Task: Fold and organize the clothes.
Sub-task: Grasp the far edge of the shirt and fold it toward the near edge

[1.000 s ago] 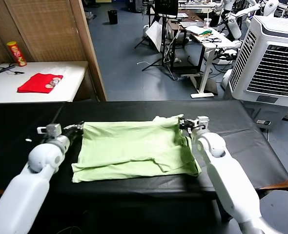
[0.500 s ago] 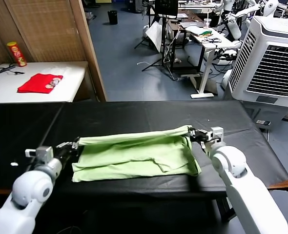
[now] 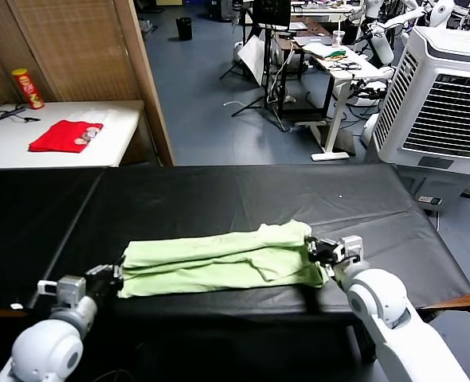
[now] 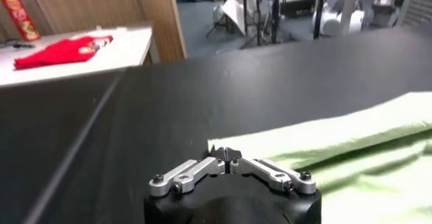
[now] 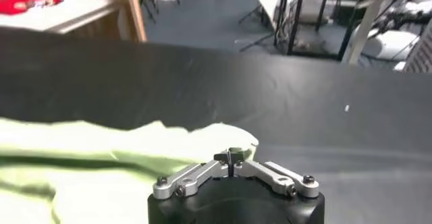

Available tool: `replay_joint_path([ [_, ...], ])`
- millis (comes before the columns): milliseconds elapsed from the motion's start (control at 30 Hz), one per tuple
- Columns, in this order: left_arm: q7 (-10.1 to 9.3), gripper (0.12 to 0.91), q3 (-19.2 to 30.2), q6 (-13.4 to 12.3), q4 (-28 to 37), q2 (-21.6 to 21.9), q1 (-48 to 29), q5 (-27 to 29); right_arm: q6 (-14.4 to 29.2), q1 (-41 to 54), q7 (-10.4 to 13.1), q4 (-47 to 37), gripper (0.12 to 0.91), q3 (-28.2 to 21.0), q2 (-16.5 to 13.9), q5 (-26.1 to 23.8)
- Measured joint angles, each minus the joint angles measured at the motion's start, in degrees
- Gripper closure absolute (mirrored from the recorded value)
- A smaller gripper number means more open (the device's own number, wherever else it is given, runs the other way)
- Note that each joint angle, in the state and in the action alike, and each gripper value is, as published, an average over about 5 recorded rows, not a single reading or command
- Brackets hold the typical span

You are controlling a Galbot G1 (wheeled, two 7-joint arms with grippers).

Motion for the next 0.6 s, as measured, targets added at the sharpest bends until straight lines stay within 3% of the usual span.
replay_joint_path([
  [133,-0.05,0.775,-0.36,0.76,-0.83,-0.18,1.13,0.01,0.0,-1.4,-0.31,1.95,0.677,1.46,-1.02,0.39],
  [367,-0.21,0.38,-2.38,1.42,-1.44,0.11,1.27,-1.61,0.0,-1.36,-0.02,4.19,0.309,4.83,-1.72,0.84],
  [467,-1.36,0.267,-2.72,0.62,-0.35,-0.2,-0.39,-4.55,0.53,0.23,0.48,2.81,0.239,4.75,-0.59,-1.46],
  [600,-2.45,0.234,-1.75,-1.27,2.48,-1.17,-4.65,-8.49,3.33,3.7,0.04,-1.62,0.228,3.15,1.9,-5.18],
])
